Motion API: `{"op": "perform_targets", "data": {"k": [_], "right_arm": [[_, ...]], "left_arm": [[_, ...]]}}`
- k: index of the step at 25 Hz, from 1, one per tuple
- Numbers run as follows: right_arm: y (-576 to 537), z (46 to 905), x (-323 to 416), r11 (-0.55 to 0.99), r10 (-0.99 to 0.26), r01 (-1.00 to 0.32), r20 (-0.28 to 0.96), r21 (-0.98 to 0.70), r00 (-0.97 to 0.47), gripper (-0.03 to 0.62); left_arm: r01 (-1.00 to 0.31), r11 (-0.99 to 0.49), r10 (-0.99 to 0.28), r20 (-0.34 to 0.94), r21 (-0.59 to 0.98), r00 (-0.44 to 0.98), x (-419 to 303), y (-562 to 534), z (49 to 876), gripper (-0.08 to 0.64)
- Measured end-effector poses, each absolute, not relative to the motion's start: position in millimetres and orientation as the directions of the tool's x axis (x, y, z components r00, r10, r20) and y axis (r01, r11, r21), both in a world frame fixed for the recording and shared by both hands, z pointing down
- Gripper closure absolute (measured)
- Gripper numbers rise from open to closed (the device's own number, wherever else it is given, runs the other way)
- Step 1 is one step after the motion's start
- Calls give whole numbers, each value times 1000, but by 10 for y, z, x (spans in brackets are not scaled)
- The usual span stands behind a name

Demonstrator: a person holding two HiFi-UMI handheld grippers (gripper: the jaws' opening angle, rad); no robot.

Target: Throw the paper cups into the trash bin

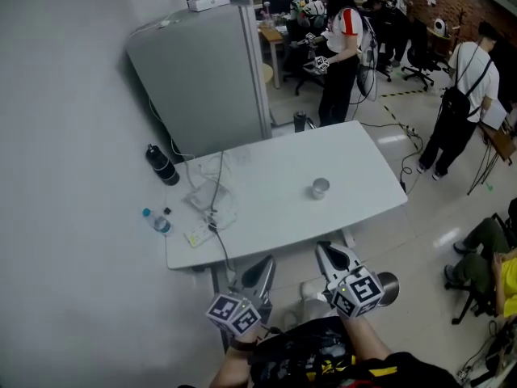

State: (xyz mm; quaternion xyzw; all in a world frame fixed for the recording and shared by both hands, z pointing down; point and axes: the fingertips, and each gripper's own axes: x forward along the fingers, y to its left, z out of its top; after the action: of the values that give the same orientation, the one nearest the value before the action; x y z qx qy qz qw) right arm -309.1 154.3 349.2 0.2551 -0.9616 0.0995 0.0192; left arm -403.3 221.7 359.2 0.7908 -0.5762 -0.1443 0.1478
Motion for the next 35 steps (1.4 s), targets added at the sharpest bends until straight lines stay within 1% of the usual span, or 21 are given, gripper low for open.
{"op": "perform_targets", "data": {"k": [10, 15, 26, 35], "right_arm": [[1429, 3497, -3273, 865, -459, -469, 95, -180, -883, 591], [1244, 3405, -3260, 862, -480, -481, 43, -162, -876, 591], [540, 3396, -3248, 845, -514, -512, 34, -152, -857, 591], [-170, 3353, -3265, 851, -504, -501, 19, -157, -863, 591]], "left_arm": [[-870, -266, -962, -53, 416, 269, -4201, 2090, 3635, 557], [-871, -280, -958, -65, 405, 278, -4210, 1871, 3602, 557], [-878, -293, -954, -52, 380, 296, -4239, 1117, 3608, 557], [-886, -286, -956, -44, 365, 290, -4220, 403, 3565, 557]]}}
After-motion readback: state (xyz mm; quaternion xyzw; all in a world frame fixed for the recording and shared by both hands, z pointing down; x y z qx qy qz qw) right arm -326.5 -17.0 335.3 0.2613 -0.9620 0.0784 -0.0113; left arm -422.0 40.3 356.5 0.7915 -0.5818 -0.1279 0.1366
